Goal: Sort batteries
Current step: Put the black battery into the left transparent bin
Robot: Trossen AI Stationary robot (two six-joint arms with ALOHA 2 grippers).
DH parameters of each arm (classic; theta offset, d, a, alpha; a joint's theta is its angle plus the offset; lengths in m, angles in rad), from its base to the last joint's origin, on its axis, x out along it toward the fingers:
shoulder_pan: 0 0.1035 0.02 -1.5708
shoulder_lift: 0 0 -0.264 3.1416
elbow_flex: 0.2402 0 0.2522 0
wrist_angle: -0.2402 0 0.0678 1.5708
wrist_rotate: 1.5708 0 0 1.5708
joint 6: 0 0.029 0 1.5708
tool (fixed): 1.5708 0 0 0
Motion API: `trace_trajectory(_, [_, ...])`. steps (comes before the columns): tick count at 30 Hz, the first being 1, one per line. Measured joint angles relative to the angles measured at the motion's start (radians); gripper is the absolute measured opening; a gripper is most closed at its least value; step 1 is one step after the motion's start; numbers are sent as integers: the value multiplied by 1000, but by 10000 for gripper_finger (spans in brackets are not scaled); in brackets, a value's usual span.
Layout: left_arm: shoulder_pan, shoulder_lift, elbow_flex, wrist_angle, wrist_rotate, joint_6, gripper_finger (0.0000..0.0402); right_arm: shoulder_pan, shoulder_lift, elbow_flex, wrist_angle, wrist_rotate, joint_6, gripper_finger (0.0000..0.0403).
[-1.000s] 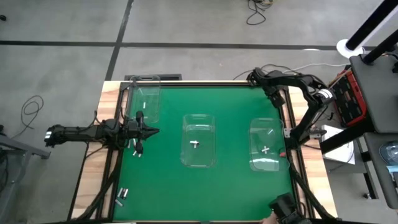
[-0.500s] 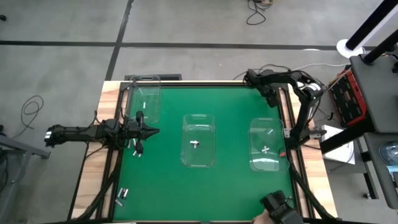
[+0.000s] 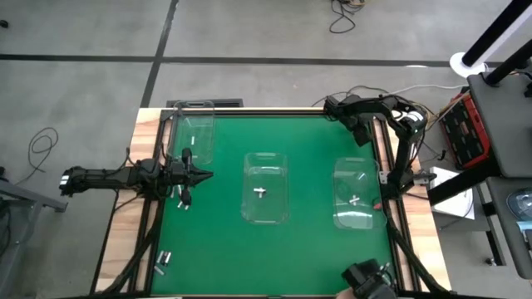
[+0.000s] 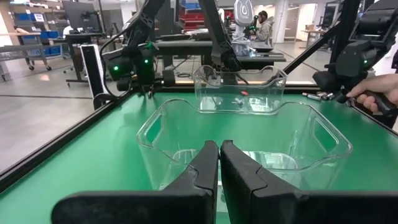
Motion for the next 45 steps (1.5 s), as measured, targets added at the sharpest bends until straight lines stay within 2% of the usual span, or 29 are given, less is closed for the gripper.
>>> trace_trajectory(7, [0, 0, 0, 0, 0, 0, 0, 18, 0, -2, -3, -1, -85, 89])
trace_trajectory(20, [0, 0, 0, 0, 0, 0, 0, 65, 0, -6, 0, 10, -133, 45])
trace_trajectory(30, [0, 0, 0, 0, 0, 0, 0, 70, 0, -14, 7, 35, -245, 48])
trace_trajectory(38, [0, 0, 0, 0, 0, 0, 0, 78, -2, -30, 13, 50, -322, 34])
trace_trajectory(45, [0, 0, 0, 0, 0, 0, 0, 81, -2, -35, 5, 52, -342, 32])
